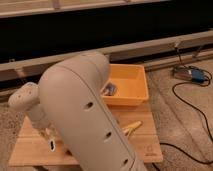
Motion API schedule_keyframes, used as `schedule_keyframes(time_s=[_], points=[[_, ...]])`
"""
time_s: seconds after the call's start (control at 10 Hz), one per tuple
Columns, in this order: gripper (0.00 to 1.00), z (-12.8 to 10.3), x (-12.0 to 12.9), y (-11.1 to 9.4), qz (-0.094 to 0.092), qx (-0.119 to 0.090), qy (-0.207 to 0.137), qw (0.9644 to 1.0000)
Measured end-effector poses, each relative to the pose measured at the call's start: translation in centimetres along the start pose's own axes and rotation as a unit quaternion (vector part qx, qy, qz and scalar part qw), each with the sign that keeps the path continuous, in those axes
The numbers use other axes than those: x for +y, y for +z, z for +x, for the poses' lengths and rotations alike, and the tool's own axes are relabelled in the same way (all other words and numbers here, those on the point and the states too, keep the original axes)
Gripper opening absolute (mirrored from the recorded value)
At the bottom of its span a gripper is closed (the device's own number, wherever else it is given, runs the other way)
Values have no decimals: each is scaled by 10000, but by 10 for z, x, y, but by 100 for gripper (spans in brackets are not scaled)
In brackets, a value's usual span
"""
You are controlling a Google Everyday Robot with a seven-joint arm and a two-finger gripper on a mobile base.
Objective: Wipe table surface with brush
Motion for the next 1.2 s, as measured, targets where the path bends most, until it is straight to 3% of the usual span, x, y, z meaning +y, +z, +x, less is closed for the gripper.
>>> schedule_keyframes(time_s=[0.3,0.5,0.7,1.2], points=[[6,12,8,2,247,182,-639,9975],[6,30,37,4,412,209,-1163,9921],[6,39,54,-1,461,143,-1538,9869],[6,26,84,-25,389,-134,-1876,9814]])
